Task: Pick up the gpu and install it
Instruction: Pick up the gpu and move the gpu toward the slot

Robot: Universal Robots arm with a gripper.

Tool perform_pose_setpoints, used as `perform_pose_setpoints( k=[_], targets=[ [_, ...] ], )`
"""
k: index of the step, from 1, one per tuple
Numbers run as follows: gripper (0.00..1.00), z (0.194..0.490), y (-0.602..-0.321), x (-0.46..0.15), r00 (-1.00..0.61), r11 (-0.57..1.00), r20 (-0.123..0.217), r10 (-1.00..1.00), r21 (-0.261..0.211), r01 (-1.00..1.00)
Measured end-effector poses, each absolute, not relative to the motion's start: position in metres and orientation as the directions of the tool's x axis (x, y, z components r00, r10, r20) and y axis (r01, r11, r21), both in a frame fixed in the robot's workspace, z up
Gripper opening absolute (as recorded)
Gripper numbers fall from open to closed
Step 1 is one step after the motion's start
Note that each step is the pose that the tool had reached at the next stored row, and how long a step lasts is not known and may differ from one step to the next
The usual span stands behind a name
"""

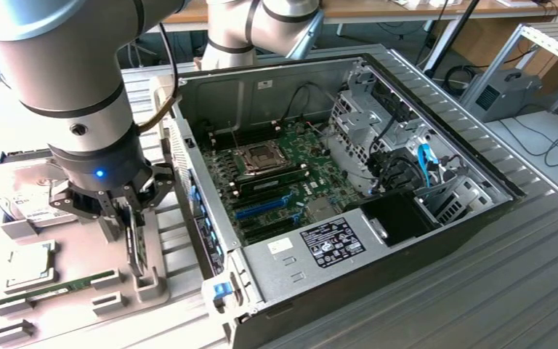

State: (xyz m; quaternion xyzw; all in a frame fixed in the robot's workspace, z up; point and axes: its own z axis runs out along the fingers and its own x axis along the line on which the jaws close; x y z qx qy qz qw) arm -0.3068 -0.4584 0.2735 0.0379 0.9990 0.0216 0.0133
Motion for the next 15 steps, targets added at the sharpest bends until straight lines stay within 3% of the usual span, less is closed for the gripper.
perform_pose_setpoints(
  k=[15],
  targets=[
    [0.26, 0.2792, -0.4584, -0.3068, -0.997, 0.996, -0.025, 0.076, 0.044, 0.075]
  ],
)
